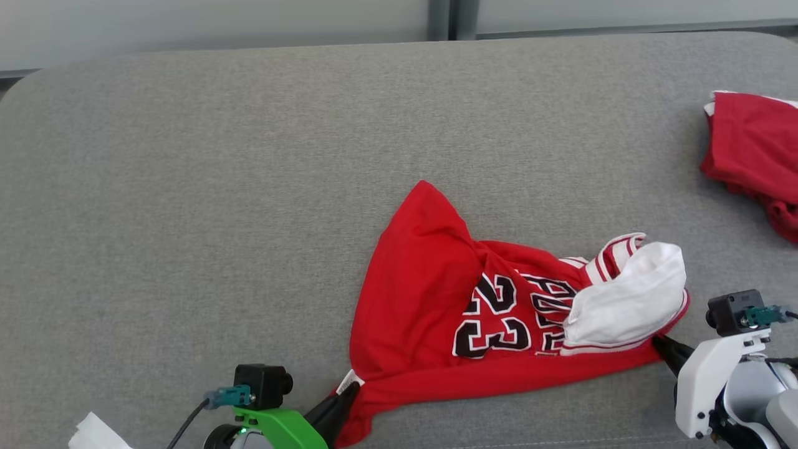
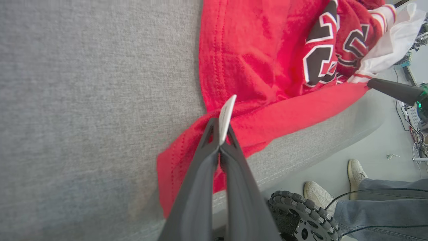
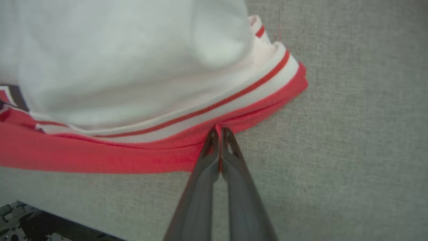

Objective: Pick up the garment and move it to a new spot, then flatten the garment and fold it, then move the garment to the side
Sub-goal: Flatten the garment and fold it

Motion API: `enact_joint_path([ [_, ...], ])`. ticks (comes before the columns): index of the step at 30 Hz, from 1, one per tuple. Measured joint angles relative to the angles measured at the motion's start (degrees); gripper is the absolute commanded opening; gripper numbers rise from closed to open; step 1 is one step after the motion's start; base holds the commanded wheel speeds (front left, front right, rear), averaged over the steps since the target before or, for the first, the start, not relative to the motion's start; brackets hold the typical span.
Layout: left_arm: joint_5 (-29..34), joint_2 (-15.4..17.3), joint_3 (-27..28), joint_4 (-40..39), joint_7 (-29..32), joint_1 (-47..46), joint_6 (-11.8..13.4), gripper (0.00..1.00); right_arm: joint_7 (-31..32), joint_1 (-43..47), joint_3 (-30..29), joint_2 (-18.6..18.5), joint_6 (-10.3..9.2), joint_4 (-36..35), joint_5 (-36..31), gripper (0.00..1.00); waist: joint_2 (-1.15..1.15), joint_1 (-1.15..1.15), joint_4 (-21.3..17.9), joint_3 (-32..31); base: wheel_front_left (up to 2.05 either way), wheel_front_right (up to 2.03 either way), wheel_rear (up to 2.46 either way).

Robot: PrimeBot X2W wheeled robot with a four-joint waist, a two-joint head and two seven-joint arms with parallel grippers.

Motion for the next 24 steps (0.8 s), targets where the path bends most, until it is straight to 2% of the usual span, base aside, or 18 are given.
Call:
enact_joint_path([
  [1,0.2,0.1,0.2,-0.1,0.0,-0.1,0.2,0.00,-0.4,0.6,0.1,0.0,0.03,0.2,0.0,0.00,0.00,0.00,-0.8,0.2,0.00,0.00,0.00],
  [2,0.3,0.2,0.1,-0.3,0.0,-0.2,0.2,0.00,-1.0,1.1,0.0,0.0,0.08,0.2,0.0,0.12,0.00,0.00,-1.5,0.3,0.00,0.00,0.00],
  [3,0.4,0.2,0.1,-0.5,0.0,-0.3,0.2,0.00,-1.6,1.5,-0.3,0.0,0.08,0.2,0.0,0.42,0.00,0.00,-2.2,0.5,0.00,0.00,0.00],
  [4,0.5,0.2,0.1,-0.7,0.0,-0.5,0.2,0.00,-2.2,1.7,-0.5,0.0,0.08,0.2,0.0,0.98,0.00,0.00,-2.8,0.8,0.00,0.00,0.00],
  [7,1.1,0.0,-0.5,-0.8,0.3,-1.5,0.2,0.00,-2.9,2.9,-1.3,-0.7,-0.01,0.0,0.0,1.00,0.00,0.00,-4.3,1.7,0.00,0.00,0.00],
  [12,1.4,-0.4,0.1,-0.8,0.0,-2.2,0.3,0.00,-3.0,6.9,-2.6,-5.6,-0.78,-1.7,-0.6,1.00,0.00,0.00,-5.1,2.9,0.00,0.00,0.00],
  [19,1.4,-0.3,1.3,-0.9,-1.2,-2.1,0.4,0.00,-4.2,6.8,-4.4,-7.9,-0.79,-12.6,-1.3,1.00,0.00,0.00,-6.2,3.0,0.00,0.00,0.00],
  [24,1.4,-0.4,0.9,-1.0,-1.1,-2.1,0.4,0.00,-3.6,6.3,-5.2,-9.8,-0.79,-17.0,-1.3,1.00,0.00,0.00,-6.3,2.8,0.00,0.00,0.00],
])
